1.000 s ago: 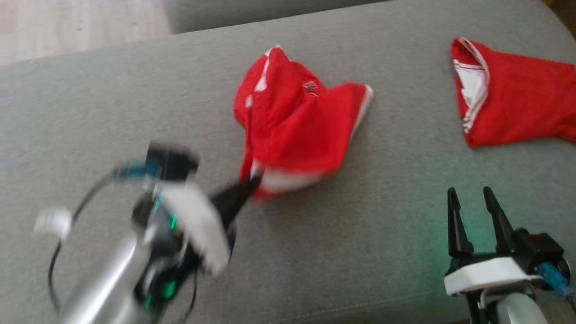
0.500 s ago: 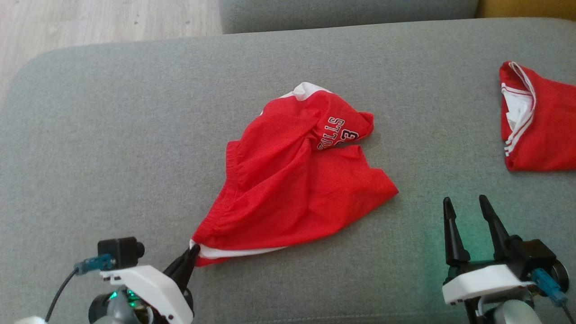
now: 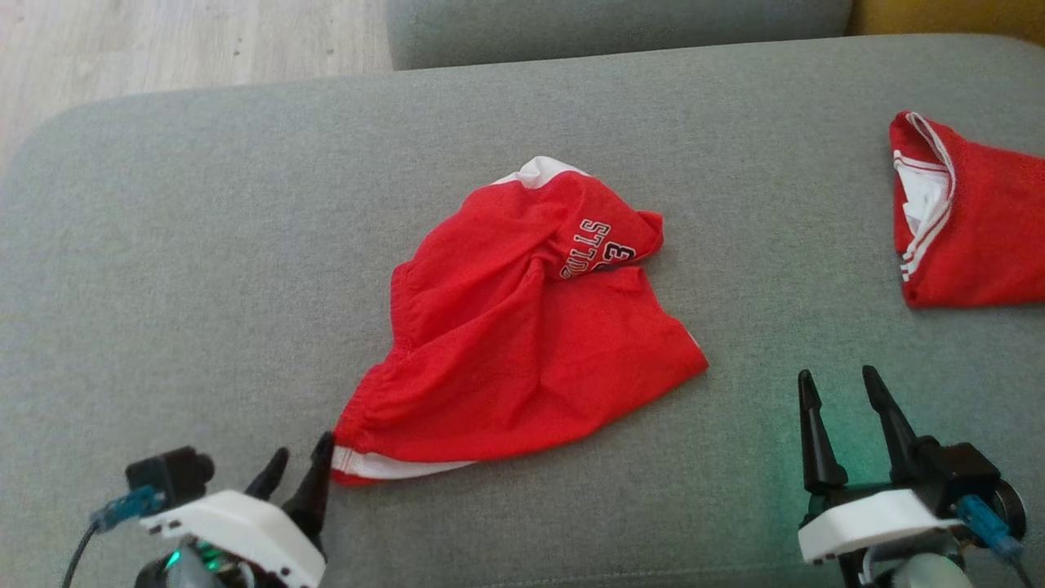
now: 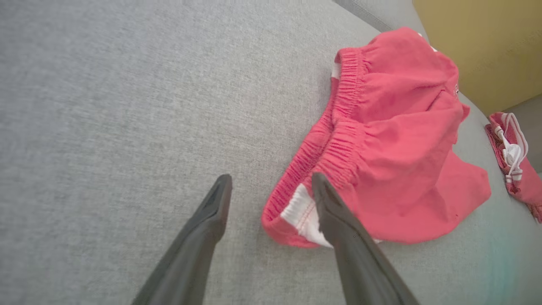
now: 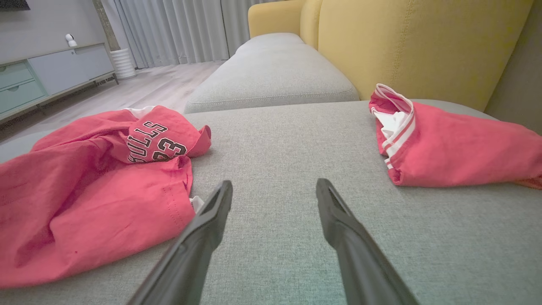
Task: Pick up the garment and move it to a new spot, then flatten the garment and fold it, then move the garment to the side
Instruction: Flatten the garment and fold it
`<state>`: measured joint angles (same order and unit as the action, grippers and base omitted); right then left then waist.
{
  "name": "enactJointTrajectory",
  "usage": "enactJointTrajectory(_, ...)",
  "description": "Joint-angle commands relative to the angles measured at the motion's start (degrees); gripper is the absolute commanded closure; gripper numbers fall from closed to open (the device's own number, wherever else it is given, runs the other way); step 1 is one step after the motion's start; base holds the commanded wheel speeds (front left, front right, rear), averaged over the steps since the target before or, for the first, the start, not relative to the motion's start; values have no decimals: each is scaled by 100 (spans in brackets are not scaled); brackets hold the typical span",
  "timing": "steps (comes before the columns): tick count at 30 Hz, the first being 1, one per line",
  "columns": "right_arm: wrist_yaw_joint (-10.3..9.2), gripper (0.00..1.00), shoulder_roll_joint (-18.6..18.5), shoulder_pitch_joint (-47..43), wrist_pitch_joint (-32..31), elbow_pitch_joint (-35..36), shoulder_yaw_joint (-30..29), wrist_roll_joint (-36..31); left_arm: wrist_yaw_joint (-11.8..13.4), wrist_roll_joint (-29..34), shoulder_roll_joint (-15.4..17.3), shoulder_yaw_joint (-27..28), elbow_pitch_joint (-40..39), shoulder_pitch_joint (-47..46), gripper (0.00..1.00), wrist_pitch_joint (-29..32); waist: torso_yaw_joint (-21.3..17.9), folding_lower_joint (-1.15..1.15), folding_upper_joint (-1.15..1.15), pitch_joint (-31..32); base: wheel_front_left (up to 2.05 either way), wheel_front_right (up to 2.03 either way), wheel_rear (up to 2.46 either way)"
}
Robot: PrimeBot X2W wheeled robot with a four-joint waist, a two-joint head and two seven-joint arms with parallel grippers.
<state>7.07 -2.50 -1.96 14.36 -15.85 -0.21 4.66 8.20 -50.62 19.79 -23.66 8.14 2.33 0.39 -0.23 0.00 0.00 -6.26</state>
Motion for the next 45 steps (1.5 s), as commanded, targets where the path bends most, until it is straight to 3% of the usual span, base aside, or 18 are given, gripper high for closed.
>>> enactJointTrajectory(1,42,0,-38,49,63,152,160,26,92,-1,125,282,-193,-62,0,-58,-14,0,0,7,0,0,0)
enactJointTrajectory(5,42,0,-38,45,63,159,185,73,610,308,261,322,-634,60,0,-77,-68,0,0,3,0,0,0)
enactJointTrajectory(10,42,0,-38,114,63,197,215,112,849,889,284,-102,-1507,-342,0,105,-133,0,0,-127,0,0,0)
enactJointTrajectory(14,42,0,-38,228,63,199,304,157,701,1248,-67,-758,-1592,-1127,0,447,-247,0,0,-284,0,0,0)
enactJointTrajectory(18,42,0,-38,353,63,172,418,235,579,1628,-448,-1235,-842,-1926,0,629,-446,0,0,-421,0,0,0)
enactJointTrajectory(24,42,0,-38,404,63,137,398,302,638,2033,-708,-1430,374,-2730,0,664,-739,0,0,-523,0,0,0)
enactJointTrajectory(30,42,0,-38,431,63,106,398,335,383,2003,-953,-1548,1063,-3172,0,654,-850,0,0,-582,0,0,0)
enactJointTrajectory(33,42,0,-38,465,63,111,414,354,381,2091,-1010,-1613,1486,-3406,0,701,-874,0,0,-617,0,0,0)
enactJointTrajectory(34,42,0,-38,482,63,114,425,360,391,2117,-1024,-1623,1640,-3482,29,712,-882,0,0,-630,0,0,0)
enactJointTrajectory(35,42,0,-38,500,63,116,438,363,388,2144,-1034,-1637,1784,-3556,76,715,-892,0,0,-642,0,0,0)
enactJointTrajectory(36,42,0,-38,516,63,118,450,367,370,2155,-1050,-1642,1902,-3621,100,692,-901,0,0,-651,0,0,0)
enactJointTrajectory(45,42,0,-38,523,63,113,404,375,732,2068,-1108,-1107,2605,-3885,100,-244,-904,0,0,-710,0,0,0)
